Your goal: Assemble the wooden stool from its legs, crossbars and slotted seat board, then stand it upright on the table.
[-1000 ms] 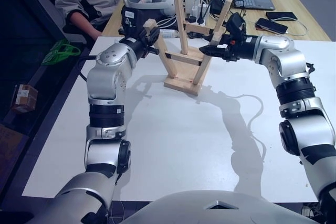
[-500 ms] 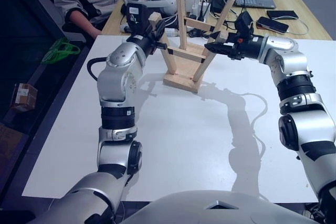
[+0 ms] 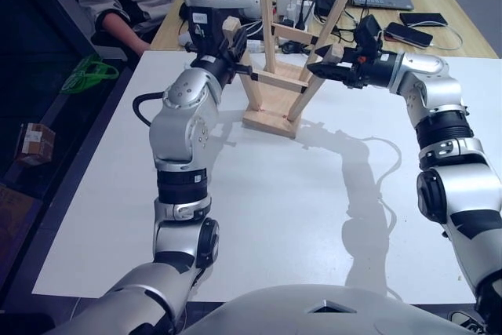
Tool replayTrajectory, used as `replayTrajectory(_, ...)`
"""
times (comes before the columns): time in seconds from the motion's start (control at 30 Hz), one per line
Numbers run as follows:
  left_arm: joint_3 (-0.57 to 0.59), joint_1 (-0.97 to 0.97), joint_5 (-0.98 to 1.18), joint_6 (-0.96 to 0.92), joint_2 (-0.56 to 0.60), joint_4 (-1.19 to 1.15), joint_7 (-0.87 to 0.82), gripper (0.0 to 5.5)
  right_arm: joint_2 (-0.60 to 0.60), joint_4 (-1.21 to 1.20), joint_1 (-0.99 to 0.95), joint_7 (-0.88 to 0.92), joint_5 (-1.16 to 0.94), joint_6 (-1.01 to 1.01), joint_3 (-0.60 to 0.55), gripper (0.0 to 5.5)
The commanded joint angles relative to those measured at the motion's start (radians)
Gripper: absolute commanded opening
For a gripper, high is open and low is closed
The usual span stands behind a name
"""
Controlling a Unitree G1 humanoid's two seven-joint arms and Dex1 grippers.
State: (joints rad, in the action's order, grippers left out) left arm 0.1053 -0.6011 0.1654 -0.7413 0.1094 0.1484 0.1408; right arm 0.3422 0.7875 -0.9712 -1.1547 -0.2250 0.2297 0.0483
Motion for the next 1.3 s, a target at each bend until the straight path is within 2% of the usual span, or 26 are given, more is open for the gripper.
replayTrajectory(0.03,-0.351,0.08,0.255,-0.271,-0.191,0.155,0.192,1.55,-0.057,-0.314,0.026,0.129,-0.072,0.265,-0.01,2.04)
replayTrajectory(0.07,-0.343,0.077,0.249,-0.277,-0.193,0.157,0.19,1.55,-0.039,-0.353,0.037,0.135,-0.079,0.292,-0.025,2.05)
replayTrajectory(0.13,-0.33,0.065,0.236,-0.284,-0.199,0.156,0.191,1.55,-0.018,-0.419,0.065,0.144,-0.082,0.329,-0.045,2.65)
replayTrajectory(0.3,-0.328,0.045,0.222,-0.298,-0.2,0.16,0.193,1.55,0.03,-0.596,0.161,0.178,-0.106,0.415,-0.065,3.69)
replayTrajectory(0.43,-0.323,0.042,0.223,-0.296,-0.189,0.163,0.193,1.55,0.049,-0.679,0.166,0.225,-0.118,0.453,-0.094,4.35)
replayTrajectory(0.6,-0.303,0.024,0.212,-0.268,-0.195,0.144,0.185,1.55,0.092,-0.724,0.171,0.284,-0.068,0.42,-0.096,4.35)
replayTrajectory(0.87,-0.185,-0.055,0.215,-0.201,-0.237,0.097,0.123,1.55,0.125,-0.753,0.142,0.398,-0.077,0.418,-0.169,4.35)
replayTrajectory(0.97,-0.145,-0.088,0.203,-0.178,-0.234,0.068,0.096,1.55,0.145,-0.793,0.266,0.423,-0.067,0.417,-0.184,4.92)
replayTrajectory(1.07,-0.116,-0.108,0.199,-0.169,-0.206,0.052,0.095,1.55,0.159,-0.843,0.403,0.457,-0.065,0.437,-0.203,5.38)
replayTrajectory(1.17,-0.106,-0.119,0.177,-0.156,-0.149,0.029,0.108,1.55,0.158,-0.917,0.508,0.491,-0.08,0.472,-0.215,5.38)
replayTrajectory(1.3,-0.147,-0.089,0.134,-0.143,-0.046,0.03,0.155,1.55,0.139,-0.955,0.514,0.563,-0.072,0.451,-0.211,5.38)
